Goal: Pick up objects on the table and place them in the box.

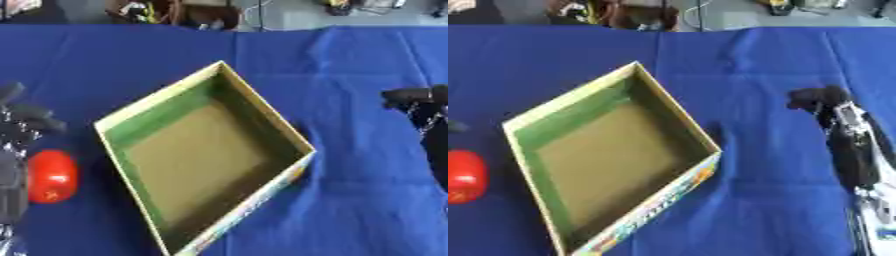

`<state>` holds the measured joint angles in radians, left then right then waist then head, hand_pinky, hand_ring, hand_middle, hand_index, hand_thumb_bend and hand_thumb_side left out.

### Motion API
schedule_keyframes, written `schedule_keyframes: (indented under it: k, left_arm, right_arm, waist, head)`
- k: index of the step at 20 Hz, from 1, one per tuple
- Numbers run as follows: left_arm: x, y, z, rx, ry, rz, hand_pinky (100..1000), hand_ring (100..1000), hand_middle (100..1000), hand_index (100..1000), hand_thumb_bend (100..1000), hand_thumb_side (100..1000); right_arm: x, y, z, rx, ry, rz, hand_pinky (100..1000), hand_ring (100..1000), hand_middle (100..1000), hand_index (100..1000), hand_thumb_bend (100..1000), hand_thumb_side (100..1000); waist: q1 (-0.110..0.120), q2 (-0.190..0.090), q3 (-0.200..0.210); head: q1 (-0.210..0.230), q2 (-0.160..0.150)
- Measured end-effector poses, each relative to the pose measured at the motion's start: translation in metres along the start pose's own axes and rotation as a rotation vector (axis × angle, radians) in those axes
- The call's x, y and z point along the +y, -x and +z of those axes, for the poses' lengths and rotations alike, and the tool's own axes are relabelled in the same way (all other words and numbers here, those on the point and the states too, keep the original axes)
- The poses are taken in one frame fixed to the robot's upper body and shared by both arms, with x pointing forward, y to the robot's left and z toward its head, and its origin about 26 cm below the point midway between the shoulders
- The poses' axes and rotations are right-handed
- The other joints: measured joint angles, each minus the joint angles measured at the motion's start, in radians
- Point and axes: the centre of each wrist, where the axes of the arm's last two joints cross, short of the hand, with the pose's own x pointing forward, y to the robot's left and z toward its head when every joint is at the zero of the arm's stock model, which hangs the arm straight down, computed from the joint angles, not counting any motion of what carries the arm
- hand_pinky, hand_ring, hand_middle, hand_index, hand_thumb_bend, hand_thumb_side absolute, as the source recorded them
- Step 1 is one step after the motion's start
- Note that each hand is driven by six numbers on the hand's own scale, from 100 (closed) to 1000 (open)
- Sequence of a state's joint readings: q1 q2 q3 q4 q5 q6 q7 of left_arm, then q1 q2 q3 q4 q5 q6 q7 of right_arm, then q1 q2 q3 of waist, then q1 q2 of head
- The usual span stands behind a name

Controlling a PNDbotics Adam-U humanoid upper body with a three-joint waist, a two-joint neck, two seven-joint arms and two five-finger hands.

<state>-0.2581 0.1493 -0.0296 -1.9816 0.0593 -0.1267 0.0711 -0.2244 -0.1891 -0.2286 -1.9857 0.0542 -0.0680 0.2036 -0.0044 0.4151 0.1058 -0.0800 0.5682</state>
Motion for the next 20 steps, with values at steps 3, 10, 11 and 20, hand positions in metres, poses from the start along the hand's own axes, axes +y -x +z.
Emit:
schedule_keyframes:
  k: [3, 10, 11, 20]
  left_arm:
    - [0.006, -0.002, -0.003, -0.021, 0.0, -0.058, 647, 572, 590, 904, 100, 1000]
    - [0.047, -0.016, -0.012, -0.07, 0.045, -0.454, 689, 649, 690, 947, 100, 966]
    - [0.054, -0.018, -0.013, -0.067, 0.061, -0.524, 689, 649, 690, 947, 100, 966]
    - [0.089, -0.041, -0.023, 0.033, 0.347, -0.984, 793, 806, 831, 1000, 100, 919]
  right_arm:
    - [0.0, 0.0, 0.0, 0.002, 0.0, 0.0, 904, 830, 575, 709, 100, 1000]
    - [0.0, 0.002, 0.004, 0.014, 0.0, 0.001, 904, 830, 575, 708, 100, 1000]
    - [0.0, 0.002, 0.004, 0.015, 0.0, 0.001, 904, 830, 575, 708, 100, 1000]
    - [0.0, 0.002, 0.004, 0.019, -0.003, 0.002, 904, 830, 575, 708, 100, 1000]
  waist:
    - [0.001, -0.004, 0.003]
    - [0.011, -0.014, 0.008]
    - [0.013, -0.014, 0.008]
    - [0.015, -0.015, 0.004]
  head:
    - [0.001, -0.003]
    - [-0.001, -0.008]
    - [-0.002, -0.008]
    - [-0.002, -0.008]
